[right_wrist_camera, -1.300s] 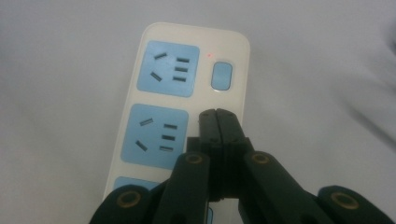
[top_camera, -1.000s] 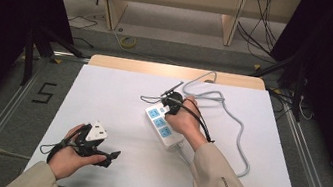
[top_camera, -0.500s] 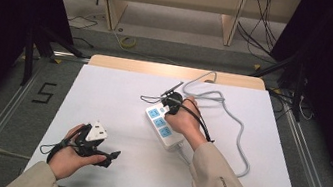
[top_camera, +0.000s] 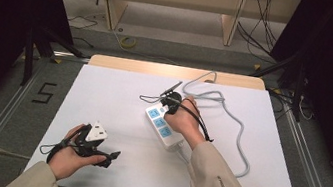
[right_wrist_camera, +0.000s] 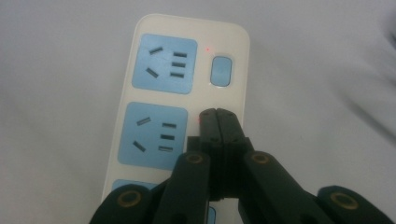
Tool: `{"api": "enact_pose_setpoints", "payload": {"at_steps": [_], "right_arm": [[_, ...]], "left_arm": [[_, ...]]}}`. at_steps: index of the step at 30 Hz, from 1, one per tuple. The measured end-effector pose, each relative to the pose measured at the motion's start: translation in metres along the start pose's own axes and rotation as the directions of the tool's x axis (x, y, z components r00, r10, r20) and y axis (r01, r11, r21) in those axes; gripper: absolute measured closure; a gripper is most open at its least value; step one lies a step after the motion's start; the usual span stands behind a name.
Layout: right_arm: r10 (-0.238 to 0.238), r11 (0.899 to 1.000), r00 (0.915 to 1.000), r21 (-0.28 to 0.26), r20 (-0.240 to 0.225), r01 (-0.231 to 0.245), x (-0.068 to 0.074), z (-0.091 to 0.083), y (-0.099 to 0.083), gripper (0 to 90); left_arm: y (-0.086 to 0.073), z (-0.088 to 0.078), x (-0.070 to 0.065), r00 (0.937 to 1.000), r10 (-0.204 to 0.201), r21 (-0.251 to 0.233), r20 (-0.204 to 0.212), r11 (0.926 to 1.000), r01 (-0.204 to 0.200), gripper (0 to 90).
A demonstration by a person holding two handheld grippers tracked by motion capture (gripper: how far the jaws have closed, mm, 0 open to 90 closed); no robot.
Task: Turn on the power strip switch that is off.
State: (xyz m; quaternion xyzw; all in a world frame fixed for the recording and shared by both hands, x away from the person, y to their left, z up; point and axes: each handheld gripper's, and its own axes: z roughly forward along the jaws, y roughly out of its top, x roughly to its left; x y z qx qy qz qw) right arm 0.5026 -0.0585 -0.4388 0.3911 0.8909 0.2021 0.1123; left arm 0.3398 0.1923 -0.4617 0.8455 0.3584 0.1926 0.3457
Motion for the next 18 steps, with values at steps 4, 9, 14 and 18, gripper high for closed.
{"api": "enact_pose_setpoints", "payload": {"at_steps": [4, 9, 14, 18], "right_arm": [[0.006, 1.0, 1.0, 0.002, -0.006, -0.006, -0.0007, 0.0006, -0.0003, 90.0], [0.007, 1.0, 1.0, 0.002, -0.005, -0.007, -0.0005, 0.0006, -0.0006, 90.0], [0.006, 1.0, 0.9999, -0.001, -0.009, -0.006, -0.001, 0.0005, -0.0009, 90.0], [0.012, 1.0, 0.9997, -0.01, -0.019, -0.012, -0.0023, 0.0006, -0.0019, 90.0]], "left_arm": [[-0.0001, 0.0005, -0.0002, 1.0, 0.0, 0.001, 0.001, 1.0, 0.0, 12.3], [-0.0001, 0.0007, -0.0003, 1.0, -0.001, 0.001, 0.003, 1.0, 0.001, 12.4], [0.0, 0.001, -0.0004, 1.0, 0.0, 0.003, 0.003, 1.0, 0.0, 12.4], [0.0003, 0.0013, -0.0003, 1.0, 0.0, 0.004, 0.003, 1.0, 0.0, 12.4]]}}
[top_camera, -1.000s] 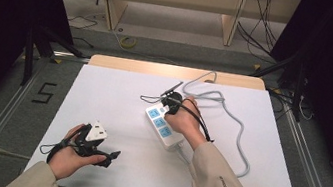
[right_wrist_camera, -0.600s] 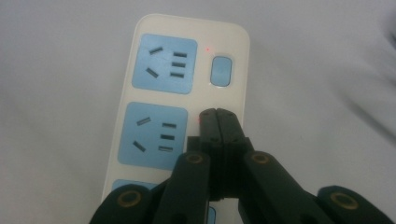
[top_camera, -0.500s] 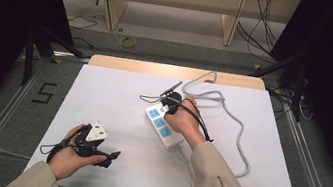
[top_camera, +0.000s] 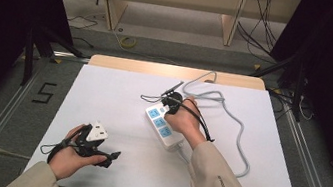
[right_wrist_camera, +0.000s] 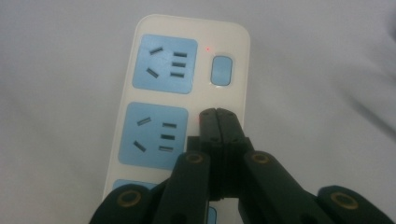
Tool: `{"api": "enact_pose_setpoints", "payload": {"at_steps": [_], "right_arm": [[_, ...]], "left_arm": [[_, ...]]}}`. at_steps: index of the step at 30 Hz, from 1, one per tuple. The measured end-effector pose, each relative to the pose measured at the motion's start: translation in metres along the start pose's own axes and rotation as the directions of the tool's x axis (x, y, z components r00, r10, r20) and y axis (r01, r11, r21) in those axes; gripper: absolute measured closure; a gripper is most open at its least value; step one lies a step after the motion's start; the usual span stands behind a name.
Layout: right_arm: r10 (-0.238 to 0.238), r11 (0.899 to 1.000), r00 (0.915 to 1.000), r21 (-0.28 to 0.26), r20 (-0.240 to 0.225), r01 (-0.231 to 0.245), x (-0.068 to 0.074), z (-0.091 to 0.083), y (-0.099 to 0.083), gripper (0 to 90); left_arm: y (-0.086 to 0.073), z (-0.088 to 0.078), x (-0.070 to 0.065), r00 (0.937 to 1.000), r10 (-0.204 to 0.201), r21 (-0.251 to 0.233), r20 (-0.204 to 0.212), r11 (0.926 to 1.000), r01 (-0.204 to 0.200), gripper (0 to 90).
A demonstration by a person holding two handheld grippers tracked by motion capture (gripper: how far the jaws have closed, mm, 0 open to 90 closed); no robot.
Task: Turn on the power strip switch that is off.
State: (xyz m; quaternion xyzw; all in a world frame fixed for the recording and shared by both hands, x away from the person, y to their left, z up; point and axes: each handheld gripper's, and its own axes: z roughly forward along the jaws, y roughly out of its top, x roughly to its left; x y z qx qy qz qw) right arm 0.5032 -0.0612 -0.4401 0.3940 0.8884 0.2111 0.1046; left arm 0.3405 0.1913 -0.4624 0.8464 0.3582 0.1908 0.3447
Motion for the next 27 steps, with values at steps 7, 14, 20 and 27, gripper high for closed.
{"api": "enact_pose_setpoints", "payload": {"at_steps": [7, 14, 20, 27], "right_arm": [[0.004, 1.0, 1.0, -0.004, 0.002, -0.004, -0.0002, -0.0003, -0.0006, 90.0], [-0.003, 1.0, 1.0, -0.003, 0.007, 0.003, 0.0006, -0.0003, -0.0003, 90.0], [-0.007, 1.0, 1.0, -0.009, 0.006, 0.007, 0.0002, -0.0006, -0.0012, 90.0], [-0.018, 1.0, 0.9998, -0.013, 0.0, 0.018, -0.0007, -0.0028, -0.0031, 90.0]], "left_arm": [[0.0002, 0.0003, -0.0004, 1.0, -0.001, -0.001, 0.002, 1.0, 0.001, 12.4], [0.0004, 0.0005, -0.0005, 1.0, -0.002, -0.001, 0.006, 1.0, 0.002, 12.4], [0.0002, 0.0009, -0.0006, 1.0, -0.005, -0.002, 0.006, 1.0, 0.005, 12.5], [0.0002, 0.0012, -0.0005, 1.0, -0.006, -0.003, 0.006, 1.0, 0.006, 12.5]]}}
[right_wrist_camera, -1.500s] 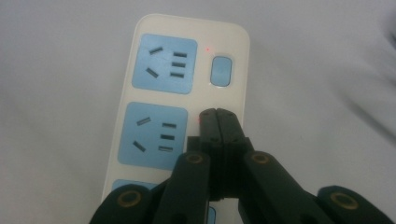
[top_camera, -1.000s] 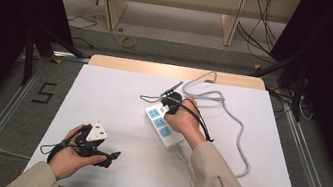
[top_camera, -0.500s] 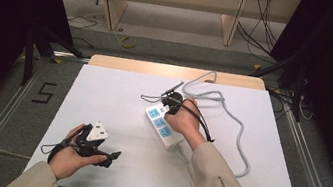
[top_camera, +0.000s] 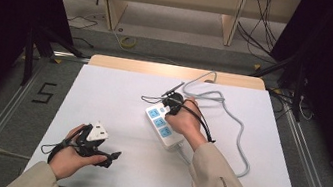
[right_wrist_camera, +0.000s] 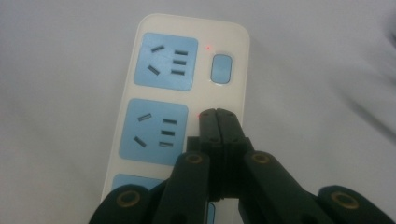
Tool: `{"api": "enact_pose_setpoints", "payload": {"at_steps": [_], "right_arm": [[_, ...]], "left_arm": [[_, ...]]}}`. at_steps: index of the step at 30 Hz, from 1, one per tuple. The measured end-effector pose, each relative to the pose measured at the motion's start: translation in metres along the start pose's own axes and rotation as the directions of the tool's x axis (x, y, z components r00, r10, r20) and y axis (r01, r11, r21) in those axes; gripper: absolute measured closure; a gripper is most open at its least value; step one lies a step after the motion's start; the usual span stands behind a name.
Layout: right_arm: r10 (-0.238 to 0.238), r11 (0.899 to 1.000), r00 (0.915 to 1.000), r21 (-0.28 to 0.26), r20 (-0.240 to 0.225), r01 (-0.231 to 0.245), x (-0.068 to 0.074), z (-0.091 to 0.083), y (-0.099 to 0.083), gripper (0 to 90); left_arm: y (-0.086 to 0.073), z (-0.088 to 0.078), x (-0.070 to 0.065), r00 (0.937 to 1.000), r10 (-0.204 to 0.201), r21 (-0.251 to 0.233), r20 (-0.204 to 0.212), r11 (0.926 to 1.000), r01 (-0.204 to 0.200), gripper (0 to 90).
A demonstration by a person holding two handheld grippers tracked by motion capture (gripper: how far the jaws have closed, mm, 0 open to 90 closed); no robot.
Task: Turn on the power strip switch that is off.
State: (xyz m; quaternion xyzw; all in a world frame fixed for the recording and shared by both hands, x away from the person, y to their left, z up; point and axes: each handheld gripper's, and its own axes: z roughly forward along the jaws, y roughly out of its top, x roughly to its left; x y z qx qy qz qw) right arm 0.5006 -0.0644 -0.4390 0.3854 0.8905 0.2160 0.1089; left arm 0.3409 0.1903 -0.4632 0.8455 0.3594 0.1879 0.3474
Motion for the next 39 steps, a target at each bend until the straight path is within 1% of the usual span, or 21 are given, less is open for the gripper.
{"api": "enact_pose_setpoints", "payload": {"at_steps": [4, 7, 8, 10, 12, 16, 19, 23, 32, 39], "right_arm": [[0.0, 0.999, 1.0, -0.032, -0.006, 0.0, -0.002, -0.003, -0.001, 89.9], [0.002, 0.999, 0.9999, -0.045, -0.014, -0.002, -0.003, -0.008, -0.002, 87.8], [0.012, 0.999, 0.9997, -0.046, -0.019, -0.013, -0.003, -0.009, -0.002, 87.1], [0.017, 0.999, 0.9995, -0.05, -0.026, -0.018, -0.004, -0.011, -0.003, 85.7], [0.018, 0.998, 0.9993, -0.054, -0.034, -0.019, -0.004, -0.012, -0.005, 84.7], [0.019, 0.998, 0.9991, -0.056, -0.037, -0.021, -0.005, -0.013, -0.008, 82.0], [0.015, 0.996, 0.9992, -0.085, -0.037, -0.019, -0.007, -0.016, -0.011, 79.6], [0.013, 0.994, 0.999, -0.11, -0.043, -0.017, -0.008, -0.022, -0.015, 77.8], [0.042, 0.991, 0.9978, -0.126, -0.052, -0.048, -0.012, -0.031, -0.025, 73.4], [0.042, 0.987, 0.9975, -0.156, -0.057, -0.05, -0.014, -0.041, -0.03, 70.4]], "left_arm": [[0.0, 0.0, 0.0, 1.0, 0.006, 0.006, 0.0, 1.0, -0.006, 12.5], [0.0, 0.0, 0.0, 1.0, -0.001, 0.002, -0.001, 1.0, 0.001, 12.5], [0.0, 0.0, 0.0, 1.0, -0.001, 0.002, -0.002, 1.0, 0.001, 12.5], [0.0, 0.0, 0.0, 1.0, -0.006, -0.001, -0.001, 1.0, 0.006, 12.5], [0.0, 0.0, 0.0, 1.0, -0.003, 0.001, 0.001, 1.0, 0.003, 12.5], [0.0, 0.0, 0.0, 1.0, 0.004, 0.009, 0.005, 1.0, -0.004, 12.5], [0.0, 0.0, 0.0, 1.0, 0.005, 0.008, 0.005, 1.0, -0.005, 12.5], [0.0, 0.0, 0.0, 1.0, 0.007, 0.012, 0.004, 0.9999, -0.007, 12.6], [0.0, 0.0, 0.0, 1.0, 0.006, 0.014, 0.001, 0.9999, -0.006, 12.5], [0.0, 0.0, 0.0, 1.0, 0.001, 0.012, 0.005, 0.9999, -0.001, 12.5]]}}
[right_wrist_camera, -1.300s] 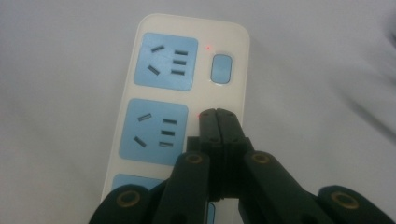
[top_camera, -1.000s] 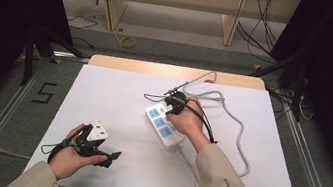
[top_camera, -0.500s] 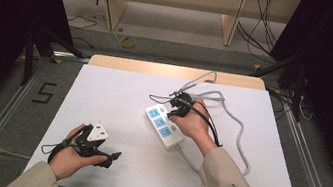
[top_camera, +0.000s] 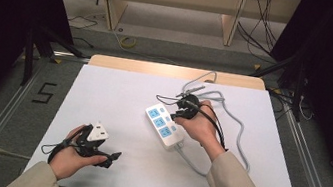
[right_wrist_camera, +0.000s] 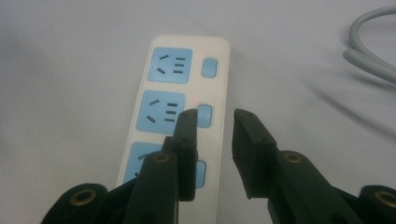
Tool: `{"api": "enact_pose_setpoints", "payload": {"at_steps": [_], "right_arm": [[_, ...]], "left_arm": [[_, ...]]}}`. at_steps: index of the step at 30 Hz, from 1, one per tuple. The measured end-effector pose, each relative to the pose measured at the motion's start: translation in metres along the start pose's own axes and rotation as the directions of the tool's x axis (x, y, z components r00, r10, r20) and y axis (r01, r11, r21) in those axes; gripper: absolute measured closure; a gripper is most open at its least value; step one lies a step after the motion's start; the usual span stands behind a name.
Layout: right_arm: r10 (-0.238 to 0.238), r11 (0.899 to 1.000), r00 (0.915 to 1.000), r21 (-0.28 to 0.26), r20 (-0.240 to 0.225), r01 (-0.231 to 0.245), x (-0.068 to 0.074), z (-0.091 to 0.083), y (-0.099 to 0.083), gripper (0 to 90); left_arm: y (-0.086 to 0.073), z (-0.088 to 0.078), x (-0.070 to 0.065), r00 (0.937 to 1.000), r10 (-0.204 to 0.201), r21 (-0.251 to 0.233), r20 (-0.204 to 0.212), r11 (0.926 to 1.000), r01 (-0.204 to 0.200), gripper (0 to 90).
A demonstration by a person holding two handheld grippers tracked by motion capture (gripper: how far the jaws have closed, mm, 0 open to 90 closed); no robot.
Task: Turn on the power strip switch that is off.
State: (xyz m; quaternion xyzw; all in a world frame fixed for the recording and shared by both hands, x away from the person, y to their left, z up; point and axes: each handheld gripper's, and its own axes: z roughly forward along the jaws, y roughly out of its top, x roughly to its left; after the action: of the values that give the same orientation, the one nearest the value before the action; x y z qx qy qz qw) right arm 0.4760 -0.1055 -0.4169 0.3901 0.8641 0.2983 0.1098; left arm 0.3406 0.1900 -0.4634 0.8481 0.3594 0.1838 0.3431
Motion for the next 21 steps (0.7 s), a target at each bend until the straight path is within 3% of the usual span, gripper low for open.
{"api": "enact_pose_setpoints", "payload": {"at_steps": [15, 21], "right_arm": [[0.037, 0.999, 0.9991, -0.032, 0.019, -0.037, -0.009, -0.017, -0.018, 62.5], [0.06, 0.997, 0.9982, -0.053, 0.0, -0.06, -0.014, -0.025, -0.026, 59.9]], "left_arm": [[0.0, 0.001, 0.0, 1.0, -0.001, 0.004, -0.001, 1.0, 0.001, 12.5], [0.0, 0.001, 0.0, 1.0, -0.002, 0.002, -0.001, 1.0, 0.002, 12.5]]}}
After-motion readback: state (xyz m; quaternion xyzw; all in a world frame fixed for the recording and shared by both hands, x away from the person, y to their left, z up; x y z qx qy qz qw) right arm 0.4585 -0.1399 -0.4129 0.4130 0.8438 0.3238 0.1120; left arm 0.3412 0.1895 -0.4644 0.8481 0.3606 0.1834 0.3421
